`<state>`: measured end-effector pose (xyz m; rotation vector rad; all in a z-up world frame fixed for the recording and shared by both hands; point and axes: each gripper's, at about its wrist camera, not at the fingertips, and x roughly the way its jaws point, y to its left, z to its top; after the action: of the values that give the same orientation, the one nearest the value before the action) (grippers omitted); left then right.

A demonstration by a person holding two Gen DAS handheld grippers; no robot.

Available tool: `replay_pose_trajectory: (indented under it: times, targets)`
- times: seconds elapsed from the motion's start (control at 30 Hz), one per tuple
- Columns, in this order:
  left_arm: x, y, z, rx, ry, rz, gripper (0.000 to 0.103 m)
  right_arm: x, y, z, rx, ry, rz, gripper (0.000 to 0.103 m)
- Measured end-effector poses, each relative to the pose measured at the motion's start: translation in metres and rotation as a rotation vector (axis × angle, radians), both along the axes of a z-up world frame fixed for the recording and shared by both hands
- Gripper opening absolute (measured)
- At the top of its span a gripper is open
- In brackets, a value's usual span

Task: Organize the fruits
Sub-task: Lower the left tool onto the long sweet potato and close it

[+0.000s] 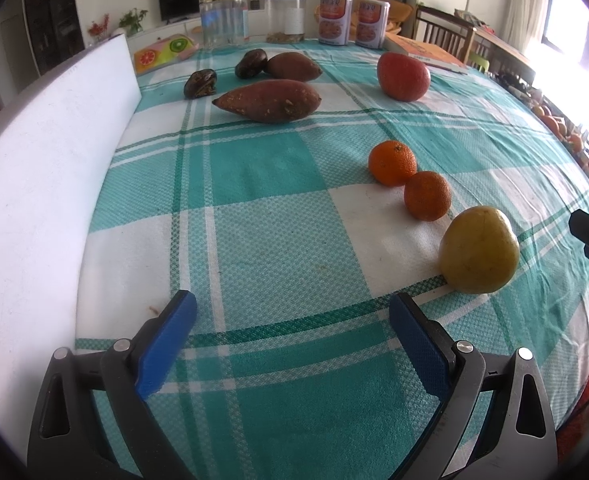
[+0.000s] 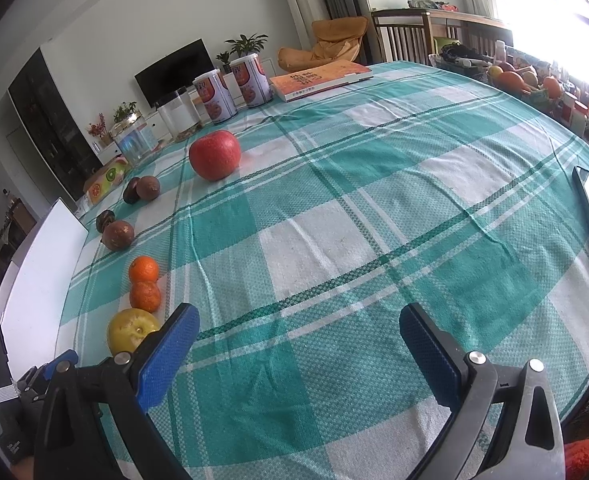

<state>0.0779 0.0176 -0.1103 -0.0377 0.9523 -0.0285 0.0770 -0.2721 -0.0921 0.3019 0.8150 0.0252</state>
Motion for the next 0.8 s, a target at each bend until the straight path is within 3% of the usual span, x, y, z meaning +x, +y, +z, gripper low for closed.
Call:
replay_pose_trajectory:
  times: [0.17, 0.4, 0.47, 0.6, 0.67, 0.73, 0.8]
  targets:
    - [0.02, 0.019, 0.014, -0.19, 0.024, 0.096, 0.098, 0.001, 0.0, -0.002, 0.008, 0.008, 0.004, 0.1]
    - [0.111, 0.035, 0.038, -0.367, 0.051, 0.274, 0.097, 0.001, 0.0, -0.003, 0.015, 0.009, 0.005, 0.1]
    - [0.141, 0.04, 0.032, -0.366, 0.094, 0.316, 0.097, 0.001, -0.001, -0.002, 0.021, 0.008, 0.003, 0.1]
    - [0.176, 0.047, 0.007, -0.273, 0.196, 0.36, 0.096, 0.001, -0.004, -0.002, 0.034, 0.005, -0.001, 0.1]
    - [0.176, 0.047, 0.007, -0.25, 0.163, 0.349, 0.095, 0.001, -0.005, -0.003, 0.041, 0.008, -0.002, 0.1]
    - [0.173, 0.044, 0.012, -0.261, 0.139, 0.298, 0.062, 0.002, -0.005, -0.003, 0.045, 0.012, -0.001, 0.1]
    - [0.166, 0.039, 0.02, -0.209, 0.123, 0.262, 0.049, 0.003, -0.004, -0.004, 0.045, 0.016, 0.002, 0.1]
